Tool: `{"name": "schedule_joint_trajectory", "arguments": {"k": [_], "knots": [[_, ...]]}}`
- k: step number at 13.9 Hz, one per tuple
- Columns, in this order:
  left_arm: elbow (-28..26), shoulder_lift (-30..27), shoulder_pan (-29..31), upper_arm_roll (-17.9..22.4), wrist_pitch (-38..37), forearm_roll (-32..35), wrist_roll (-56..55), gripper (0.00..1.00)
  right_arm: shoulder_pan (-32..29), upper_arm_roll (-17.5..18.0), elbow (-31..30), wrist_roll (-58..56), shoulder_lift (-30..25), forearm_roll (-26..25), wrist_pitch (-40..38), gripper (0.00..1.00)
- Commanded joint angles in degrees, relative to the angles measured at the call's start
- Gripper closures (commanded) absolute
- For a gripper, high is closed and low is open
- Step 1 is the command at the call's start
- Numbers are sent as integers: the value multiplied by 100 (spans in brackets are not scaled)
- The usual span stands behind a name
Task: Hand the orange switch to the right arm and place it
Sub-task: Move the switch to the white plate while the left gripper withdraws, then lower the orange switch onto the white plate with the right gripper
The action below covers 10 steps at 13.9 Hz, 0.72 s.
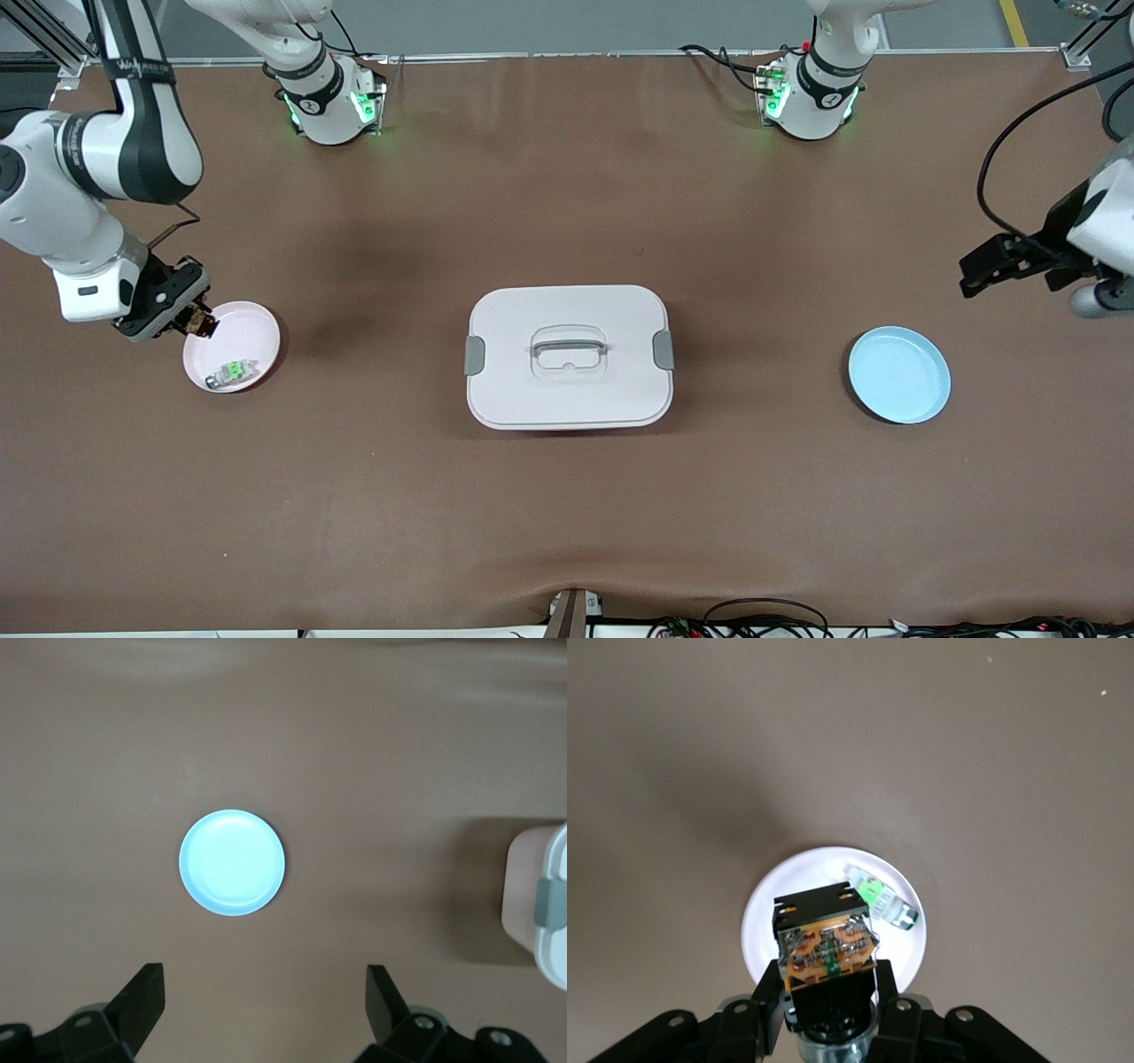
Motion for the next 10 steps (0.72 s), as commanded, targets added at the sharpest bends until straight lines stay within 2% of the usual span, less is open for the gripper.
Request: {"name": "schedule_joint_trajectory", "arguments": {"k": [1, 4, 6, 10], "knots": [[-685, -633, -378, 392, 3, -130, 423, 0, -326, 120, -171, -599, 119, -119, 475, 90], [-1170, -1135, -448, 541, 3, -376, 565, 0, -449, 120, -461, -890, 146, -416, 819, 90], [-1214, -1259, -466, 541, -145, -376, 557, 0, -476, 120, -602, -900, 172, -864, 828, 89], [-1206, -1347, -422, 489, -348, -350, 565, 0, -634, 120, -848, -908, 304, -1400, 1161, 89]]}}
